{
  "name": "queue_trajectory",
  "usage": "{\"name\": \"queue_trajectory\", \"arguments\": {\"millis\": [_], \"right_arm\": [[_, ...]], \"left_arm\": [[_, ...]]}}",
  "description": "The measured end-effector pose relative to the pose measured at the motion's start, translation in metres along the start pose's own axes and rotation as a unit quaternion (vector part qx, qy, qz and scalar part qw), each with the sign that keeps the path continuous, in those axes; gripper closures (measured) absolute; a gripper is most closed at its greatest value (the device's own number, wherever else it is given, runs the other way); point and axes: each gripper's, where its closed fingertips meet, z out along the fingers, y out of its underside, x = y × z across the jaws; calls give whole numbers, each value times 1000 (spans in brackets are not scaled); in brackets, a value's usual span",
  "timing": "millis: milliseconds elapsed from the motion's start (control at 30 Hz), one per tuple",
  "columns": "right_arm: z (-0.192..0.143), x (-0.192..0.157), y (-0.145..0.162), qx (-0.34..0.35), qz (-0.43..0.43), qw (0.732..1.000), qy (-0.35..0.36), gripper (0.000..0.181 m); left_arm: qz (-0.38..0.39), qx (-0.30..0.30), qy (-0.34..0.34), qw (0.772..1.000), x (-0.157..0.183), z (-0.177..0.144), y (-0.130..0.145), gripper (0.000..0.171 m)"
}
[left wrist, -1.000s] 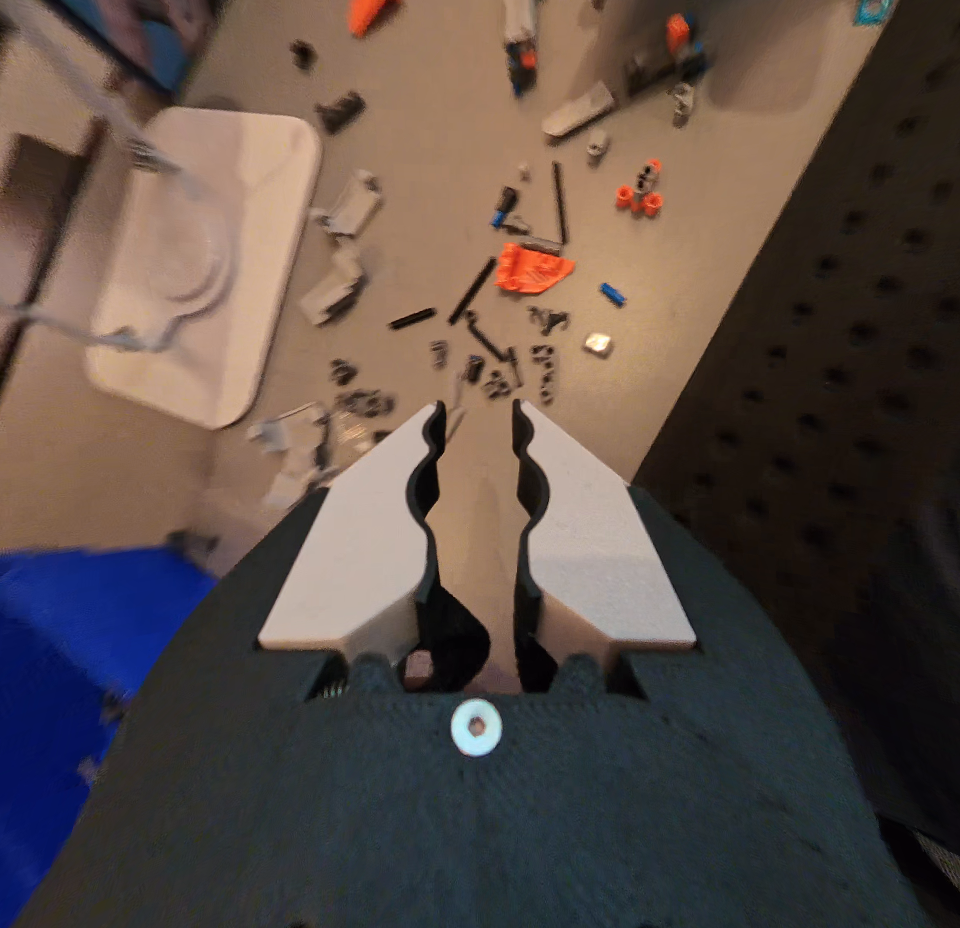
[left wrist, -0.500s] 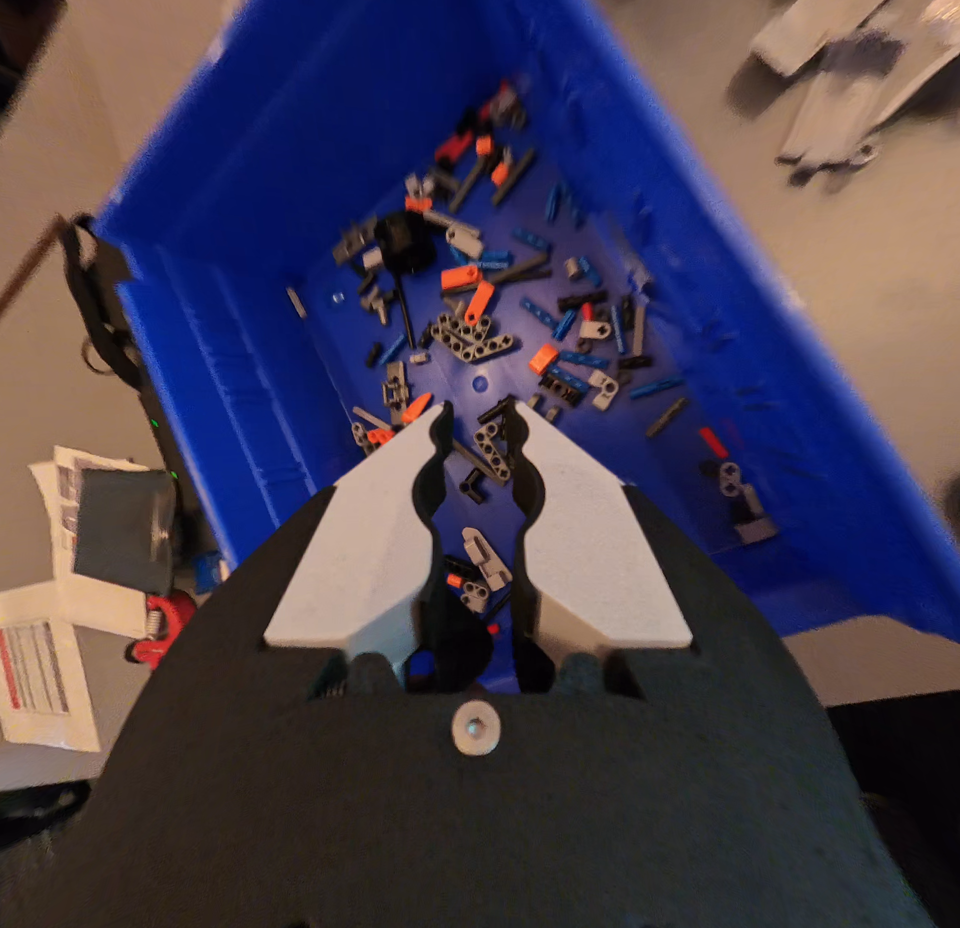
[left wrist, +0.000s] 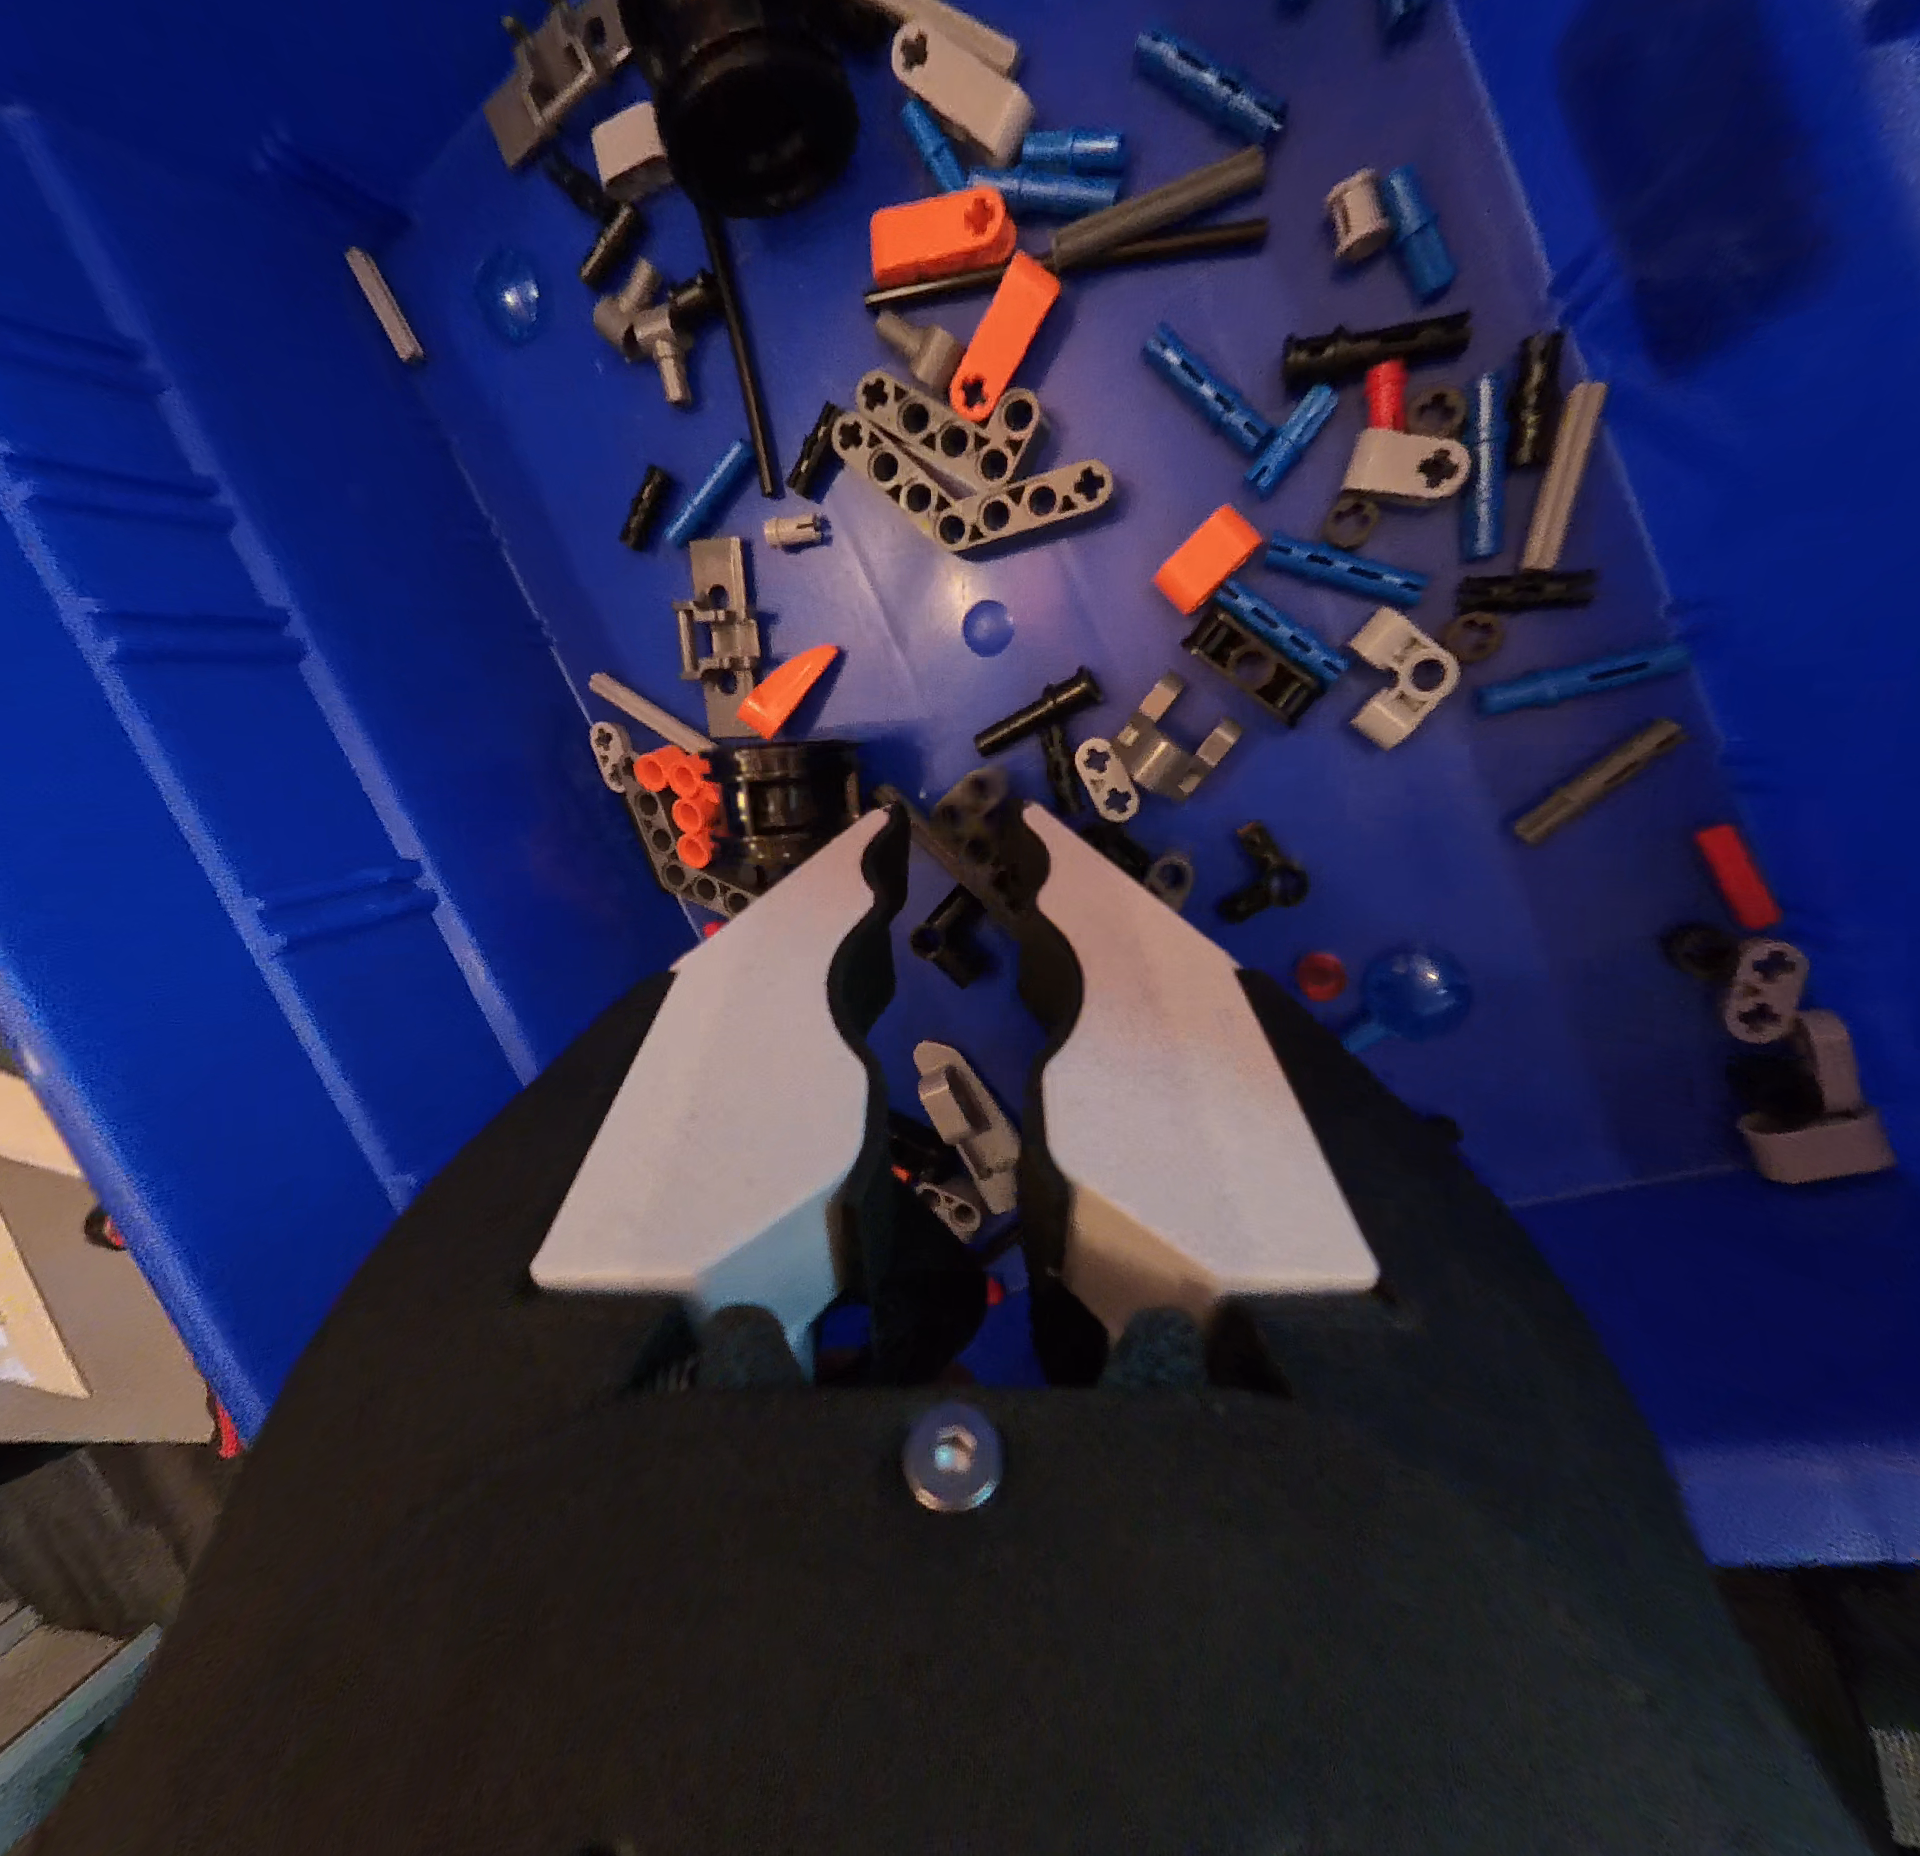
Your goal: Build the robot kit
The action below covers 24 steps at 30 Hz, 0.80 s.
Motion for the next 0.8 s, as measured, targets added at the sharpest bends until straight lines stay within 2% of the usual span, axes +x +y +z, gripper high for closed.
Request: {"name": "queue_trajectory", "arguments": {"millis": [267,433,600,700,800], "right_arm": [[-1,2,0,1,0,1000,3,170],[-2,2,-1,1,0,1000,3,170],[-2,1,-2,3,-2,1000,3,170],[-2,2,-2,3,0,1000,3,170],[-2,2,-2,4,-1,1000,4,170]], "left_arm": [[4,2,5,1000,0,1,-2,161],[6,32,-2,999,0,-7,-11,162],[14,94,-7,995,1,-39,-33,162],[29,137,-22,990,4,-69,-51,162],[64,187,-28,980,22,-105,-78,162]]}}
